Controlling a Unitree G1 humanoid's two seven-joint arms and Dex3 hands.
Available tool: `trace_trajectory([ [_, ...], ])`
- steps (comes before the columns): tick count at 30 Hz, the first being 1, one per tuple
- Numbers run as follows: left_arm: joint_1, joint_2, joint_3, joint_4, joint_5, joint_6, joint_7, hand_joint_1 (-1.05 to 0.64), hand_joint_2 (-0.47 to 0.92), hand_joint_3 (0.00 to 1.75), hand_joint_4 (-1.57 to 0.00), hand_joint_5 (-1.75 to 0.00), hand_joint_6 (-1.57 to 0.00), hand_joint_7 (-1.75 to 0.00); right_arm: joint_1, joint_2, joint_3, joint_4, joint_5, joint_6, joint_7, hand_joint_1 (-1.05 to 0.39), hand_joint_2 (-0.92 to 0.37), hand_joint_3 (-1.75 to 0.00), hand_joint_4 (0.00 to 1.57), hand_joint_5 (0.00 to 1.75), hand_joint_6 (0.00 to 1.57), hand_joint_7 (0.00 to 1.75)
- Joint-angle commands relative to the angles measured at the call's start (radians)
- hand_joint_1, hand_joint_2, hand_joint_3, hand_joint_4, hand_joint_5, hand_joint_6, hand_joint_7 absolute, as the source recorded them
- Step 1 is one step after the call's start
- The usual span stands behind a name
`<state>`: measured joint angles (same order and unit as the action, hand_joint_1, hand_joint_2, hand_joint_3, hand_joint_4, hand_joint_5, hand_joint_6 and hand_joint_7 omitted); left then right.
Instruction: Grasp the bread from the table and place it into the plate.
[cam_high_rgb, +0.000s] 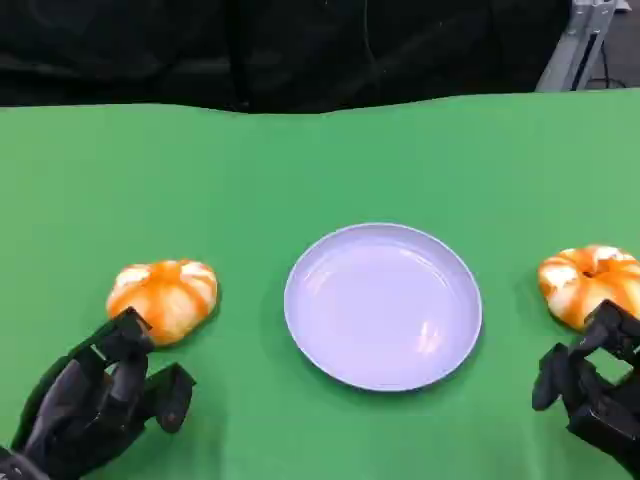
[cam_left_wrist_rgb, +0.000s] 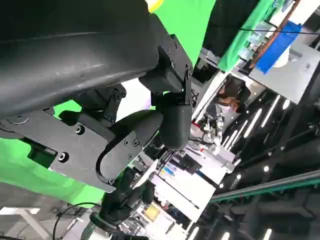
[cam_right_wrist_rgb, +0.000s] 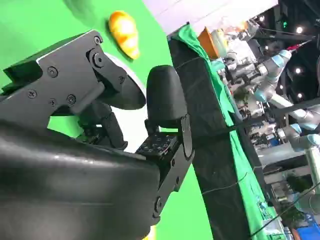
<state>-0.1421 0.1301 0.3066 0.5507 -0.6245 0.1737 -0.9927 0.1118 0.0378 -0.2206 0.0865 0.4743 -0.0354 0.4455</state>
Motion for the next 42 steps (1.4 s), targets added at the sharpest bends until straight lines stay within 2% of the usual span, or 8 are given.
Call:
trace_trajectory([
  [1,0.001,0.011,0.003,-0.006,0.002,-0.001,0.002,-0.17,0.60,0.95,-0.88,-1.75,-0.86,-1.63,-0.007,-0.017,-0.007,-0.003,0.009,0.001,-0.001,-0.07,-0.54,-1.18,0.84,1.75,0.78,1.52],
  [9,-0.004,0.015,0.004,0.000,-0.002,0.008,-0.010,-0.18,0.62,0.87,-0.87,-1.75,-0.85,-1.61,-0.006,-0.016,-0.005,-0.015,0.008,0.010,-0.016,-0.07,-0.54,-1.19,0.84,1.75,0.77,1.53],
  [32,-0.002,0.017,-0.001,-0.007,0.005,0.007,-0.003,-0.17,0.65,0.82,-0.87,-1.75,-0.85,-1.61,-0.008,-0.019,-0.004,-0.011,0.007,0.005,-0.013,-0.07,-0.53,-1.20,0.84,1.75,0.76,1.55],
  [37,-0.001,0.017,-0.001,-0.010,0.007,0.002,0.001,-0.18,0.68,0.72,-0.87,-1.75,-0.86,-1.60,-0.009,-0.019,-0.004,-0.011,0.008,0.007,-0.013,-0.07,-0.53,-1.20,0.84,1.75,0.76,1.54],
  [42,-0.003,0.018,0.000,-0.008,0.002,0.017,0.003,-0.16,0.70,0.74,-0.88,-1.75,-0.87,-1.58,-0.008,-0.018,-0.004,-0.011,0.006,0.002,-0.013,-0.07,-0.54,-1.20,0.84,1.75,0.76,1.55],
])
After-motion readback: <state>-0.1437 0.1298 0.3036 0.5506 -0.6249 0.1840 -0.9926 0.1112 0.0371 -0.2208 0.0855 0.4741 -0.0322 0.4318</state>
